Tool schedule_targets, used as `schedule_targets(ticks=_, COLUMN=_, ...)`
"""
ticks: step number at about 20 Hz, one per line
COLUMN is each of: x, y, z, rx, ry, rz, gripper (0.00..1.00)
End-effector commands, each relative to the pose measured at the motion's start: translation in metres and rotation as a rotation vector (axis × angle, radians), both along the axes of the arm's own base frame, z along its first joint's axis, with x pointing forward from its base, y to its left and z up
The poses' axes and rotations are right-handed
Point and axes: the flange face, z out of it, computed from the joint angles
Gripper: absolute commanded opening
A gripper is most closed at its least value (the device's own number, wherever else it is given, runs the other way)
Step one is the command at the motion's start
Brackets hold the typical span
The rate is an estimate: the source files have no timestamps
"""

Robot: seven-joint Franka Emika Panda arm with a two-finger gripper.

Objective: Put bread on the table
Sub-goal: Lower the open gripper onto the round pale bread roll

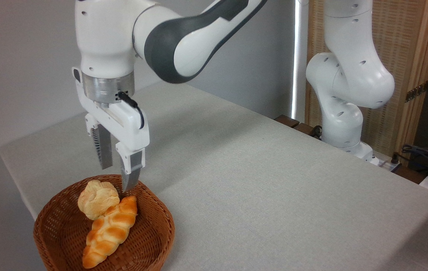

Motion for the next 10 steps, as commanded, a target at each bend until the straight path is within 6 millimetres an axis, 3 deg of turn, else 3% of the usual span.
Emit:
schedule_targets(ticks=1, x=0.012, y=-0.006, z=-0.012, rx=-0.066, ry=-0.019, rz=0.049, gripper=1.0)
schedule_targets(ticks=4, x=0.02, y=-0.024, z=-0.03, rx=-0.075, ry=-0.045, rz=0.036, gripper=1.0)
schedule_targets(ticks=10, x=0.025, y=-0.026, z=-0.05, rx=-0.073, ry=-0.024, rz=0.036, gripper=1.0)
